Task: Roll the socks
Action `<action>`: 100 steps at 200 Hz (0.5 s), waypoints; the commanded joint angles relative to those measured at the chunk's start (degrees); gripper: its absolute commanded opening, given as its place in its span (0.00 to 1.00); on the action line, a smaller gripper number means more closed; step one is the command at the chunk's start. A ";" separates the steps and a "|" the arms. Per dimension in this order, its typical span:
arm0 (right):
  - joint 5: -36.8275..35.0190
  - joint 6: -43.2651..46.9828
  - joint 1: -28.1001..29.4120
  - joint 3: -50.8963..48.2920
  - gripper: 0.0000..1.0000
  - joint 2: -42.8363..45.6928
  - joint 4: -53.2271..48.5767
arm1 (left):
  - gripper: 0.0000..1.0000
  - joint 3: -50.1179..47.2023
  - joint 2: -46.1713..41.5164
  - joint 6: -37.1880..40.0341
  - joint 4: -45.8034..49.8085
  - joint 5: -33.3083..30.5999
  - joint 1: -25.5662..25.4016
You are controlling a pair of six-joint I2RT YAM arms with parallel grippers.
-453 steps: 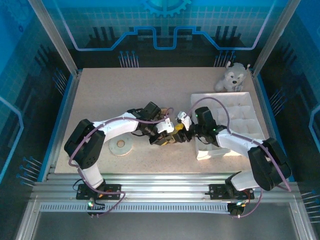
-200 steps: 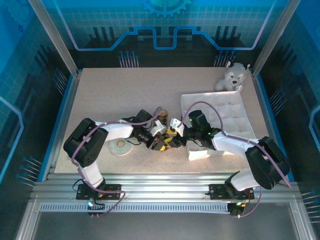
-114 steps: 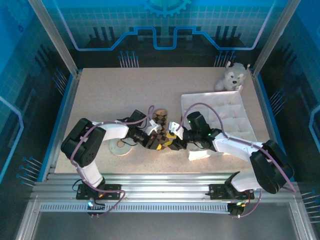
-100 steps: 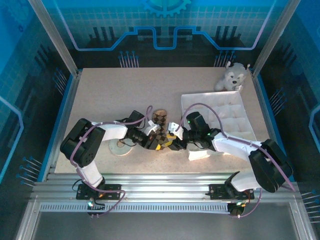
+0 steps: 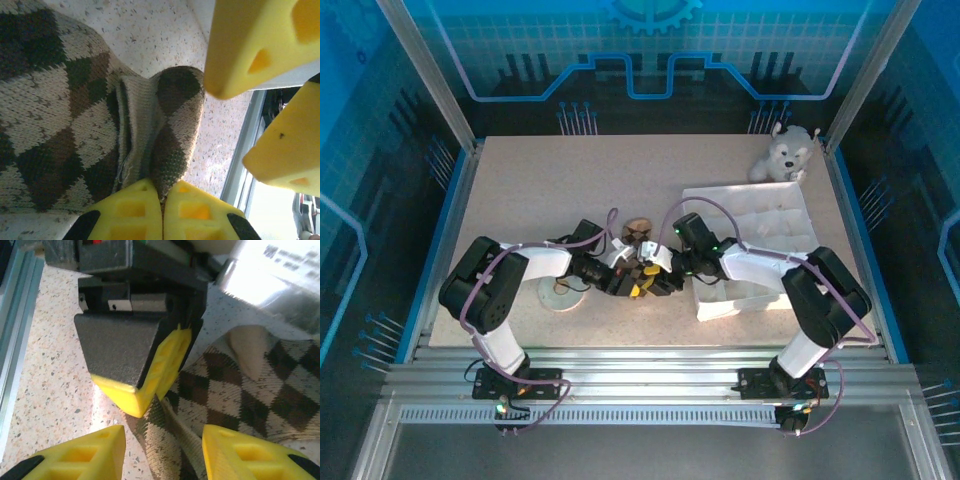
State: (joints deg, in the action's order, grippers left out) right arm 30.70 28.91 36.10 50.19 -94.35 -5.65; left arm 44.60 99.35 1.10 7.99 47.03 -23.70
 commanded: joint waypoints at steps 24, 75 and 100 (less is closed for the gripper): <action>4.03 3.48 0.75 4.39 0.44 -4.16 -6.17 | 0.00 0.14 0.39 -1.37 -0.05 2.15 1.05; 5.49 3.63 0.50 8.07 0.42 -8.70 -9.93 | 0.00 -0.35 -0.13 -2.30 -0.55 1.82 1.54; 5.77 3.22 0.52 8.04 0.41 -9.02 -10.16 | 0.00 -0.67 -0.28 -3.38 -1.24 1.75 2.15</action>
State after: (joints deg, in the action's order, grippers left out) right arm 34.41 31.57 36.10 57.14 -102.13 -13.15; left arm 44.60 99.37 -0.60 7.62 47.44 -22.52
